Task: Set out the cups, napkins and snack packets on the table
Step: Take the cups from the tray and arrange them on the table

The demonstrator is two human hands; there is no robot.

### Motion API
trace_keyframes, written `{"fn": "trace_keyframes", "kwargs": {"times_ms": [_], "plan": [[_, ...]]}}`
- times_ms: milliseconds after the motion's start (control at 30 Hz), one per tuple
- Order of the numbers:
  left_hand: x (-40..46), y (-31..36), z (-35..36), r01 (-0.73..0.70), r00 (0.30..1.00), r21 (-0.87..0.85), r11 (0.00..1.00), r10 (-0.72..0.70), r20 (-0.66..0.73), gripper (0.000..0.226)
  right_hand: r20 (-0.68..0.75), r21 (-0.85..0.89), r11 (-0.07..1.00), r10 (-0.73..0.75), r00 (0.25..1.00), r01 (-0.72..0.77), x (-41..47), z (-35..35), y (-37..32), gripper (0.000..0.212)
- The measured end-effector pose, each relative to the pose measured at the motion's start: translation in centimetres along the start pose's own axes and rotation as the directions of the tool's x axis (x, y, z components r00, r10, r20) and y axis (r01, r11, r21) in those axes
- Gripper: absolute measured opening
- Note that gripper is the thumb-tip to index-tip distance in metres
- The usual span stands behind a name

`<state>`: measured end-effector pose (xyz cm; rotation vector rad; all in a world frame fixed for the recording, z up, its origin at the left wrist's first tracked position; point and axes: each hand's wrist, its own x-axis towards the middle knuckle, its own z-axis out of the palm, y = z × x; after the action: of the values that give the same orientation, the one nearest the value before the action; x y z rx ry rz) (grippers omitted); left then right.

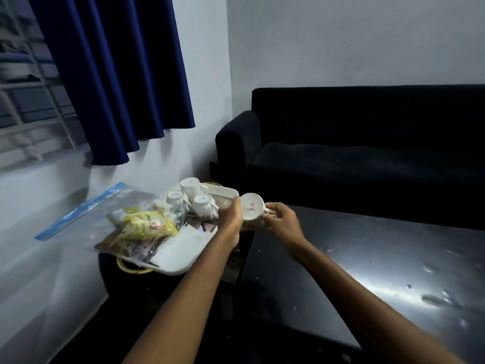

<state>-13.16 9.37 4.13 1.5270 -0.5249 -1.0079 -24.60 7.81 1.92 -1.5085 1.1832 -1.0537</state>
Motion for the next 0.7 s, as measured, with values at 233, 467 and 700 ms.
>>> {"fn": "trace_keyframes", "kwargs": {"times_ms": [233, 467, 700], "plan": [[-5.6, -4.0, 0.7, 0.223, 0.959, -0.069, 0.972, -0.206, 0.196, 0.052, -0.043, 0.094, 0.993, 0.074, 0.996, -0.07, -5.9, -3.7, 2.7, 0.027], [-8.7, -7.8, 1.2, 0.38, 0.869, 0.015, 0.925, -0.363, 0.337, 0.039, -0.083, 0.239, 0.956, 0.197, 0.977, -0.173, -10.0, -5.9, 4.5, 0.017], [-9.8, -9.3, 0.9, 0.463, 0.814, -0.096, 0.881, -0.379, 0.441, 0.032, -0.137, 0.354, 0.922, 0.218, 0.966, -0.157, -11.0, -6.9, 4.7, 0.011]]}}
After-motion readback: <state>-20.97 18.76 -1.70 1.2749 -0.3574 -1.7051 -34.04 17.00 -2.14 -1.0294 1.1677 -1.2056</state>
